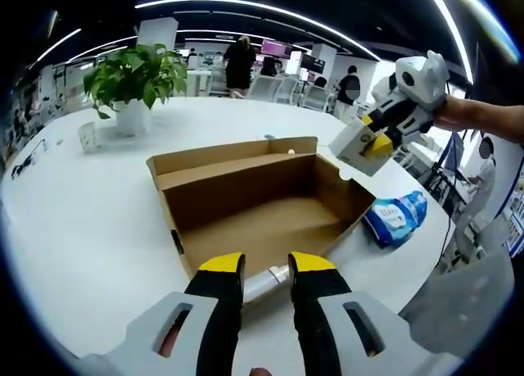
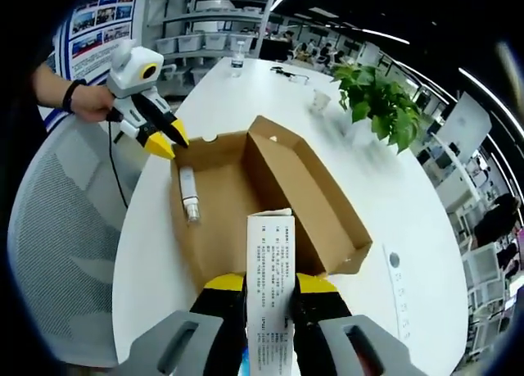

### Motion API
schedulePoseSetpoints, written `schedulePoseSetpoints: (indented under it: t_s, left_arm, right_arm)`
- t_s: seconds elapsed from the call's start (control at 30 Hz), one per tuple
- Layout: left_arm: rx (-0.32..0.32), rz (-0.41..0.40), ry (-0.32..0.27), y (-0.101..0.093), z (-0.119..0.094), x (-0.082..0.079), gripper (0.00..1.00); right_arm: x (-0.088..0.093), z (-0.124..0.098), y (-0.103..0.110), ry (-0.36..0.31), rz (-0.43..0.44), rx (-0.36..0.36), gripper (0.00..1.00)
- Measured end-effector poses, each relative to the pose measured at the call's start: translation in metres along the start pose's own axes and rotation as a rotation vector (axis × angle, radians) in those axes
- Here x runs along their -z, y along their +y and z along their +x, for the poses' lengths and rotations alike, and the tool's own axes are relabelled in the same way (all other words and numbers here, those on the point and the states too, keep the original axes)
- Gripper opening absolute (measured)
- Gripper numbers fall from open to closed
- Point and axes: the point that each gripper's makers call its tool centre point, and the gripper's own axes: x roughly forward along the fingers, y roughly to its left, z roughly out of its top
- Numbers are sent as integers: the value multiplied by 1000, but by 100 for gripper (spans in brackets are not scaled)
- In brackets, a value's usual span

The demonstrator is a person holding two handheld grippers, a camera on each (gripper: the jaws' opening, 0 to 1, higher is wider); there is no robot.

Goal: Operate the shoe box by opening the lid, removing the specified soft item, and placing it in the target area until the item is outside and the box remains undamaged.

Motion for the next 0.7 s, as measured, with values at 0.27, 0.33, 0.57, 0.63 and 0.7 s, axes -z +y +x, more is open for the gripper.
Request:
schedulePoseSetpoints:
  t_s: [0.27, 0.33, 0.57, 0.63, 0.7]
  left_arm:
    - [1, -25, -11, 1, -1, -1, 21]
    - [1, -24, -11, 1, -1, -1, 21]
    - [17, -8, 1, -9, -2, 0, 21]
    - [15, -3, 1, -10, -3, 0, 21]
    - [13, -4, 2, -10, -4, 0, 21]
  right_arm:
    - [56, -22, -1, 62, 55, 51, 17]
    - [75, -30, -2, 84, 87, 70, 17]
    - [140, -59, -4, 151, 174, 117, 17]
    - [160, -70, -4, 169, 210, 131, 17]
    - [176, -78, -4, 190, 219, 141, 17]
